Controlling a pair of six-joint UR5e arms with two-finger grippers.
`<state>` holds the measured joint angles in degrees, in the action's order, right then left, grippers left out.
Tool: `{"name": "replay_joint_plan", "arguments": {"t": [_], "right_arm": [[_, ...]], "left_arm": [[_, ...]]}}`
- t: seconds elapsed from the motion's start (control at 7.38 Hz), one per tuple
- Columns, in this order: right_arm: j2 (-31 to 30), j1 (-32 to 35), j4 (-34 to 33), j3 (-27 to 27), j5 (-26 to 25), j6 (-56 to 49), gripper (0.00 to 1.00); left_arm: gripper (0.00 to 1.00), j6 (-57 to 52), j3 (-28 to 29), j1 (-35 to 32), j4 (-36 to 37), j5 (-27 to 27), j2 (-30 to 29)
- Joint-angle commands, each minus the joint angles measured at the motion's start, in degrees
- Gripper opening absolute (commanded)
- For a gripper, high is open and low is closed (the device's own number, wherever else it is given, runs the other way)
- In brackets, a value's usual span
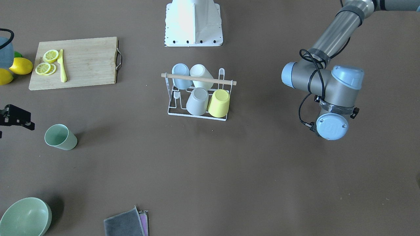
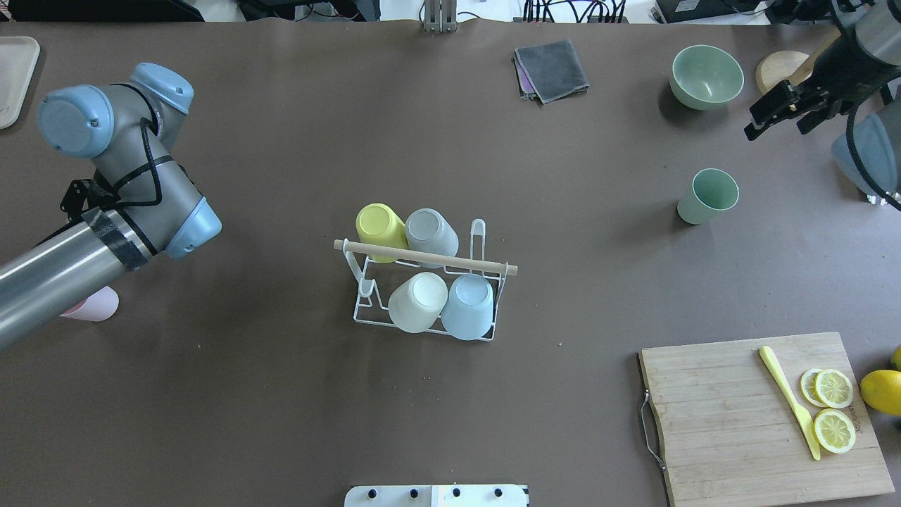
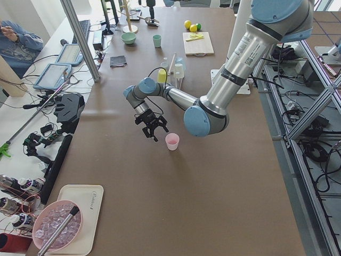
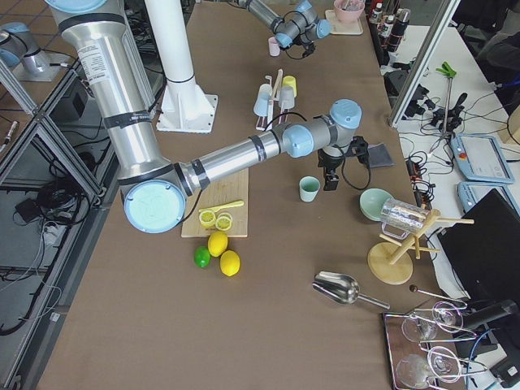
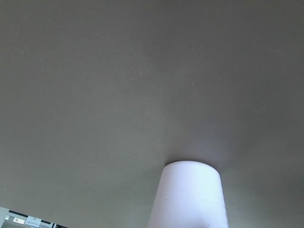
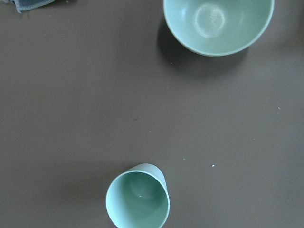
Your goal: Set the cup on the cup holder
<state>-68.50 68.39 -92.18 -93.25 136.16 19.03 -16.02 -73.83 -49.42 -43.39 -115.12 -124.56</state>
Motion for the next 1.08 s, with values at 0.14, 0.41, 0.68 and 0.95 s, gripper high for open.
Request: {"name": "replay_joint_plan", "arguments": {"t": [0.14, 0.41, 0.68, 0.95], "right_arm": [[9.04, -4.66, -1.42, 9.01, -0.37, -0.39, 1.00], [14.85, -9.83, -5.95, 14.13, -0.55, -0.48, 1.00], [16.02, -11.70, -9.41, 17.11, -3.09, -6.49, 1.00], [17.95, -11.35, -11.61, 19.68, -7.39, -17.85, 1.00]], "left_arm": [[0.99, -4.37, 3.42, 0.46, 0.06, -1.87, 0.11], [0.99, -8.39, 7.11, 0.81, 0.23, -4.39, -0.07], [0.99, -10.34, 8.53, 0.90, 1.19, -4.68, 0.02], [0.96, -10.62, 8.97, 0.64, 2.95, -4.59, 0.20]]}}
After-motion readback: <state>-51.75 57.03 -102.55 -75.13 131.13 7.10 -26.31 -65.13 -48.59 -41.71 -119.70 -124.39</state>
